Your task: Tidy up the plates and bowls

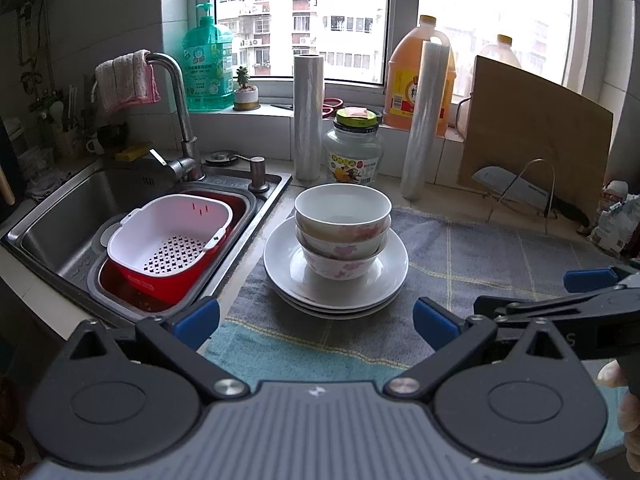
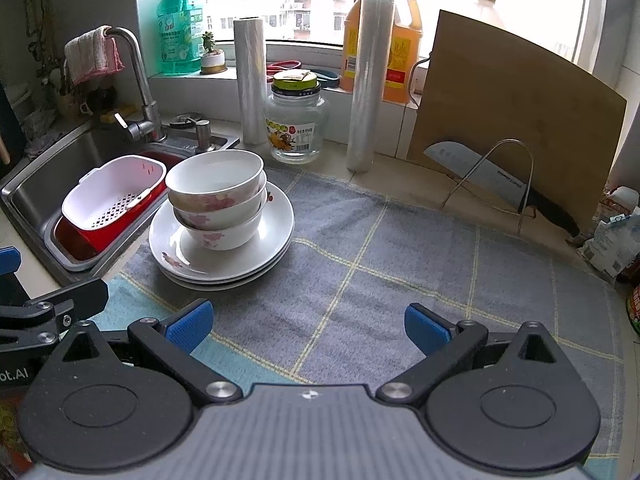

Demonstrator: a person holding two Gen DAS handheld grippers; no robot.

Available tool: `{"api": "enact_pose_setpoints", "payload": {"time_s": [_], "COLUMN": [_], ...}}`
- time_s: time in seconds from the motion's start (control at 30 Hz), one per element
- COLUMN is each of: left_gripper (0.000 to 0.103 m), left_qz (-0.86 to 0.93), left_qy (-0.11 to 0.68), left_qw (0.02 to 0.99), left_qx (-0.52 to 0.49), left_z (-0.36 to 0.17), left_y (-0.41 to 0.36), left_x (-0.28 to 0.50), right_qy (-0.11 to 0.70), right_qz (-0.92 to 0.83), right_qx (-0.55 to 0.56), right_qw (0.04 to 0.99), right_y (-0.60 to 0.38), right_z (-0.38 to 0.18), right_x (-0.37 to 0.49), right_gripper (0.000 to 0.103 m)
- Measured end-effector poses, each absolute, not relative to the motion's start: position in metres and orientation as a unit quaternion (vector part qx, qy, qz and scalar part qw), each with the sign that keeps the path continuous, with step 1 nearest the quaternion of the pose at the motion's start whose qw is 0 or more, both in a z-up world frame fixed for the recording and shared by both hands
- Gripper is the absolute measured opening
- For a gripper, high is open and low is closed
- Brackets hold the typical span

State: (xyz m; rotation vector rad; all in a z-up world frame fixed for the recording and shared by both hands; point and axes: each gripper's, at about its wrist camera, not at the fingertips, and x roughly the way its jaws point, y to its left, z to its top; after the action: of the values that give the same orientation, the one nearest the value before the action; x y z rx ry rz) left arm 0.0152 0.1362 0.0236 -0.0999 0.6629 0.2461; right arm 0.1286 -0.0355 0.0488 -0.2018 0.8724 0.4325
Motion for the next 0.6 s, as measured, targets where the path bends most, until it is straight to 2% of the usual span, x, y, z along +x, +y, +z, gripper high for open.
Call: {"api": "enact_pose_setpoints", "payload": {"time_s": [0.6], "left_gripper": [0.102], "left_qz": [0.123], "left_qy": [0.326], "left_qw": [0.936], "left_qx": [-0.048], "left_z": [0.0260], "left_y": [0.1362], "left_x": [0.0174], "right_qy": [0.419], "right_qz": [0.206], "right_qx": [-0.093], "right_qw": [0.879], "right_y": [-0.0352], "right_z": [0.0500], "right_x": [0.1315], "right_gripper": [0.103]}}
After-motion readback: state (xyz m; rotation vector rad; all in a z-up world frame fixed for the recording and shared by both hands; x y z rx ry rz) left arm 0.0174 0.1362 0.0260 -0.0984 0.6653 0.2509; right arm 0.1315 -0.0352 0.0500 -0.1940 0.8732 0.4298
